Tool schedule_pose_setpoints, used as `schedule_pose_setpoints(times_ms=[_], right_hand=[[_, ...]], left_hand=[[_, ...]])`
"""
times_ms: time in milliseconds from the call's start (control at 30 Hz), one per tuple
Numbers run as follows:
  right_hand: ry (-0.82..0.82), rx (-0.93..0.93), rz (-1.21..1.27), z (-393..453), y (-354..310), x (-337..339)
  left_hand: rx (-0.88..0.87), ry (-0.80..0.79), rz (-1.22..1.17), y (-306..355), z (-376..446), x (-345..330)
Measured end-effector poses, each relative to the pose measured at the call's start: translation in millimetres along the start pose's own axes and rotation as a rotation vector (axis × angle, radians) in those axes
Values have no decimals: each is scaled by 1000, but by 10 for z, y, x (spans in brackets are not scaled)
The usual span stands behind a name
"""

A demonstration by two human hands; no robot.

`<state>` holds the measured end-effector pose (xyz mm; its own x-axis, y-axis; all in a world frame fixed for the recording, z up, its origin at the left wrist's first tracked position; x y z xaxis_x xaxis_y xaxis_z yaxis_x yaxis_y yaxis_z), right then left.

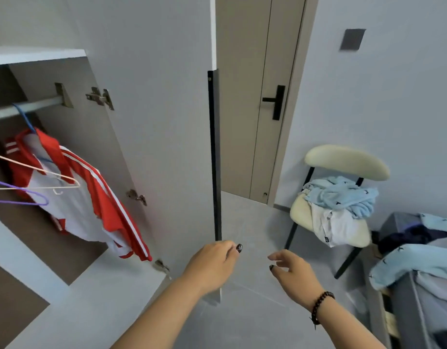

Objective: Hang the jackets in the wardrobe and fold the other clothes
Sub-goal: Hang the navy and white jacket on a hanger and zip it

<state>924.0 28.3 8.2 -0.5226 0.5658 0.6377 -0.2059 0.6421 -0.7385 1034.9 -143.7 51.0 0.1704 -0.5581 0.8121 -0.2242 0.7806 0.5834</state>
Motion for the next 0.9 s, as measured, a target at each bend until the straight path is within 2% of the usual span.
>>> schedule_pose_setpoints(times_ms=[267,467,667,900], right_hand=[[79,-83,-6,25,990,1315],[99,-173,9,46,1676,1994],[125,-236,40,227,2125,2333],[75,-316,92,864,2292,2314]], left_hand=[[-12,-42,-72,876,748,-744],[-24,-71,-161,1460,1238,-1363],[-54,-173,-173,1846,1738,-1843],[-58,-256,-177,1826,2473,-2091]])
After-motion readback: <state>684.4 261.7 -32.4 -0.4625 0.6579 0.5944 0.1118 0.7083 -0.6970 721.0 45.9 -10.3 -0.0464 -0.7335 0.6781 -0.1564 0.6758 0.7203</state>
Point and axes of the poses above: each hand's wrist, its own z-axis towards the middle knuckle, its own x-axis out of the back of the hand, y = z × x, the point moved 2 cm from there along z, towards the middle knuckle, and after that the axes turned 6 degrees about -x, right-handed, at the moved point
